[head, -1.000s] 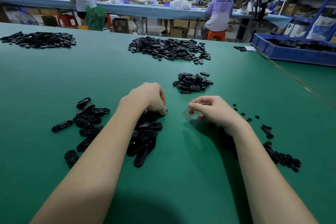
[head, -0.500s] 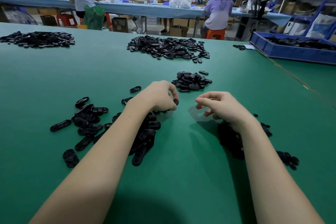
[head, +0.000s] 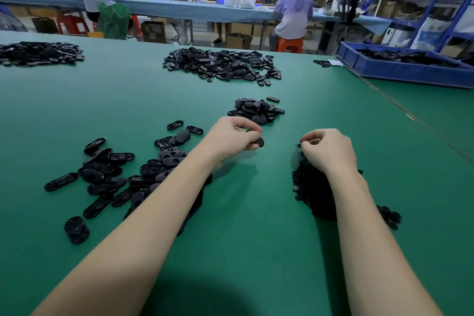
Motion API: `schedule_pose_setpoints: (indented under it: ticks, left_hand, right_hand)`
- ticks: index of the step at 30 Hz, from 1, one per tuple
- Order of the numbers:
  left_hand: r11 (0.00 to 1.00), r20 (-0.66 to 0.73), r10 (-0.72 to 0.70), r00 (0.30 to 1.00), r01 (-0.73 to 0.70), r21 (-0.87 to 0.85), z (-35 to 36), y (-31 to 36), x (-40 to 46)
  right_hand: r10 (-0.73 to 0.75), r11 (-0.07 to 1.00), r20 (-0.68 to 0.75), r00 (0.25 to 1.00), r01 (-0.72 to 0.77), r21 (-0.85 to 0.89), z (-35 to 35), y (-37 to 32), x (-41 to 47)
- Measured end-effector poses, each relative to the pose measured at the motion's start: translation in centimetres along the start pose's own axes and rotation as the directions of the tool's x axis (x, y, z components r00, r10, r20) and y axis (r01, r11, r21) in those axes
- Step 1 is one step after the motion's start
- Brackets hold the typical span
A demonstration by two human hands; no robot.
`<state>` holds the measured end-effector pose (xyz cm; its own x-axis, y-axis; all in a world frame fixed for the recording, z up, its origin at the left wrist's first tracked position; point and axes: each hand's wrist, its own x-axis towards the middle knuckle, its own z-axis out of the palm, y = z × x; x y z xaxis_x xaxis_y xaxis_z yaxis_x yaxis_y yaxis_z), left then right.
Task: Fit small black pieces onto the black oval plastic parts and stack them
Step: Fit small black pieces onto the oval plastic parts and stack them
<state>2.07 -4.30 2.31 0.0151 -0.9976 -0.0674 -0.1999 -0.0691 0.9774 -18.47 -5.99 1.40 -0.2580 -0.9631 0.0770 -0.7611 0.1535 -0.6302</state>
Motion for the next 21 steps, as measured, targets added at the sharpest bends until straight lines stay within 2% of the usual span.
schedule_pose_setpoints:
  ticks: [7,13,17,21]
  left_hand:
    - [0.993,0.031,-0.063,0.998,0.065,-0.093,0.27,-0.37,0.11]
    - [0.985,0.042,-0.076,0.996,0.081,-0.149,0.43,-0.77,0.08]
    - [0.976,0.044,-0.072,0.996,0.079,-0.203,0.75,-0.93,0.04]
    - [0.963,0.049,-0.061,0.997,0.072,-0.261,0.87,-1.01,0.01]
  right_hand:
    - [-0.021,0.983,0.089,0.996,0.037,-0.180,0.85,0.28,-0.01]
    - [0.007,0.998,0.010,1.000,-0.006,-0.061,0.87,0.33,-0.26]
    - [-0.002,0.999,-0.025,1.000,0.001,-0.045,0.93,0.30,-0.42]
    - [0.013,1.000,-0.009,1.000,-0.013,-0.019,0.68,0.12,-0.33]
